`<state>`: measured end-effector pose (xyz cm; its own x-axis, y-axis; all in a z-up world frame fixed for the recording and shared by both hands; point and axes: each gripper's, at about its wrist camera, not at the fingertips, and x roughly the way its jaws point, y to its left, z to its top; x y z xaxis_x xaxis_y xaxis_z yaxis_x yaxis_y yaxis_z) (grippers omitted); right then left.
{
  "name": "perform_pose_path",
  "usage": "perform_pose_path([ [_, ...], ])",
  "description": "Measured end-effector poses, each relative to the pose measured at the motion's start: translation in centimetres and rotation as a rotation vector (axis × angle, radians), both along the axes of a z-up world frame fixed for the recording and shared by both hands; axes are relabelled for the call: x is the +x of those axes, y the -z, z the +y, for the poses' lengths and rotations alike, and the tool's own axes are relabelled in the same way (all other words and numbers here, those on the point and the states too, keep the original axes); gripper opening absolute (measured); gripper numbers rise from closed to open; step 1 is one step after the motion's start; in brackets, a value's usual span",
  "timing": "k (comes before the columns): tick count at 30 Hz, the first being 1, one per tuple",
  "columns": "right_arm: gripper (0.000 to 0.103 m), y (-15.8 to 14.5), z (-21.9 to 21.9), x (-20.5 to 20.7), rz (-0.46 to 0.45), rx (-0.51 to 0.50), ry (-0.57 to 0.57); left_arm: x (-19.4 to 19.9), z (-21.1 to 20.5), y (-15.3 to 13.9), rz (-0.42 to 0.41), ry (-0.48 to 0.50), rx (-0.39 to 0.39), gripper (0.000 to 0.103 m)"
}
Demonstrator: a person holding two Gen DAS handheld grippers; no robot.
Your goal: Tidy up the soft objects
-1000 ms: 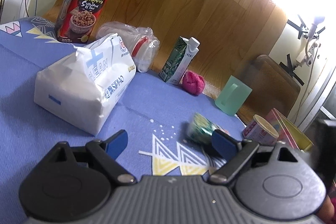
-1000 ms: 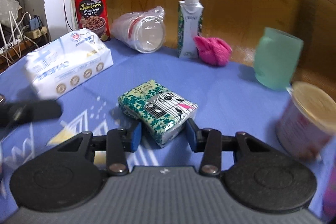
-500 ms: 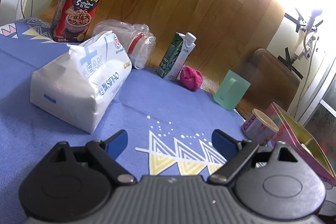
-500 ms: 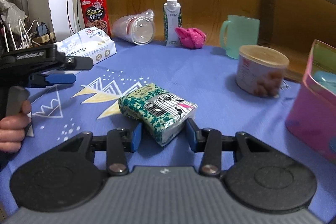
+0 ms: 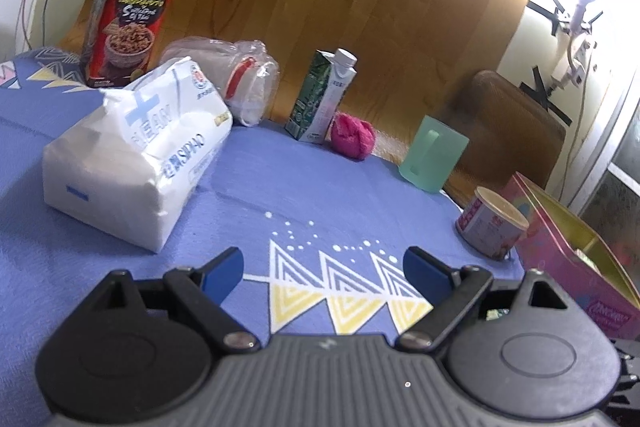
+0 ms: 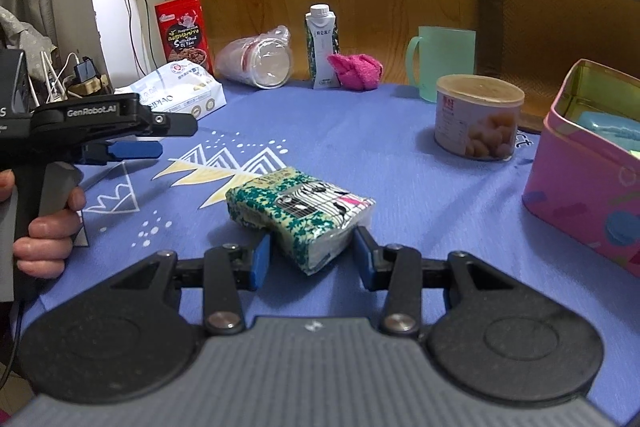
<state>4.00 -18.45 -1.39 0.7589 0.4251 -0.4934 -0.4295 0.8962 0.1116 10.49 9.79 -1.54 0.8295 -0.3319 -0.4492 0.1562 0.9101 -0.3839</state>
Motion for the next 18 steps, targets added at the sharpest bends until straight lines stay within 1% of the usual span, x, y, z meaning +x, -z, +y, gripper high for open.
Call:
perform_pose_path([
  [4, 0.046, 0.1, -0.4, -0.7, -0.006, -0.003, 0.0, 0.0, -0.6, -0.1, -0.001, 0.021, 0.026, 0.09],
  [10, 0.046, 0.2, -1.4, -1.5, -0.013, 0.01, 0.027, -0.2, -1.3, -0.1, 0.011, 0.021, 0.068, 0.09],
  [14, 0.051, 0.4, -2.0, -1.6, -0.003, 0.028, 0.037, -0.3, -1.5, 0.0, 0.014, 0.02, 0.083, 0.09],
  [18, 0.056, 0.5, -1.9, -1.7, -0.007, 0.028, 0.026, -0.2, -1.2, 0.0, 0.02, 0.018, 0.075, 0.09],
])
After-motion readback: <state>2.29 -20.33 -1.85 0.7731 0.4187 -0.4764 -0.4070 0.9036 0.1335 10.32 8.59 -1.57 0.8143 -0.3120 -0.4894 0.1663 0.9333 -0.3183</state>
